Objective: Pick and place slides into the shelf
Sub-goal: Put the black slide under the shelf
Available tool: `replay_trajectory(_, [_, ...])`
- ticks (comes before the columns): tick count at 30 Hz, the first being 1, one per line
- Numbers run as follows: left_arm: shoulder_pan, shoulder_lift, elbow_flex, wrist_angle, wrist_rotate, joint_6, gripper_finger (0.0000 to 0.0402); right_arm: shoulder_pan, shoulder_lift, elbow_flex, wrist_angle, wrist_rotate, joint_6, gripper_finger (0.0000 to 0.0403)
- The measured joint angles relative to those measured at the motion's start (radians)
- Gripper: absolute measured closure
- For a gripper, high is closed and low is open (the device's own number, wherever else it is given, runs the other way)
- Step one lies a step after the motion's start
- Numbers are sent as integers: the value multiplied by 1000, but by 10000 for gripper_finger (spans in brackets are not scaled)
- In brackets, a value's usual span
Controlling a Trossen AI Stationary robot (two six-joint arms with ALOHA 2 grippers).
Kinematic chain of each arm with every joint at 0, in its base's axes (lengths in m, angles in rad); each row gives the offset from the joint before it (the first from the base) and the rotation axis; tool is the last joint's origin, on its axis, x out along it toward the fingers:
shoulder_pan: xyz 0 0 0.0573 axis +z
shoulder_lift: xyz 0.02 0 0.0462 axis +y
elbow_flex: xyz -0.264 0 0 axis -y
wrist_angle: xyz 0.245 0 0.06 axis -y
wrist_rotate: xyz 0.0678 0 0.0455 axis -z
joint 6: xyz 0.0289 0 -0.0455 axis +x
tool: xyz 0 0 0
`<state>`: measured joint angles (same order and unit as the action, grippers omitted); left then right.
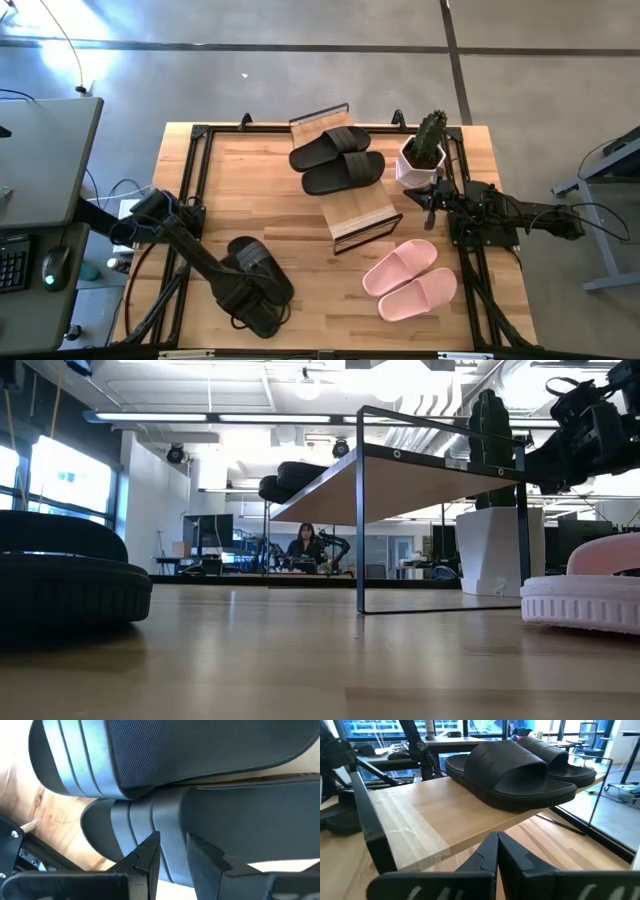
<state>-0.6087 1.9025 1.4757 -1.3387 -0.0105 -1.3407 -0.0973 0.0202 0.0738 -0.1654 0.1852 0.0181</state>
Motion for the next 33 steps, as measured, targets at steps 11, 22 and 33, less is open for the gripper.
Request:
replay_trajectory(11, [0,28,0,40,90,-29,318,0,0,0,4,56,0,402])
replay_trajectory(22, [7,92,0,-118,109,-19,318,0,0,0,6,66,-23,402])
replay_trajectory(33, [20,112,0,-230,114,26,318,0,1,0,6,65,-21,402])
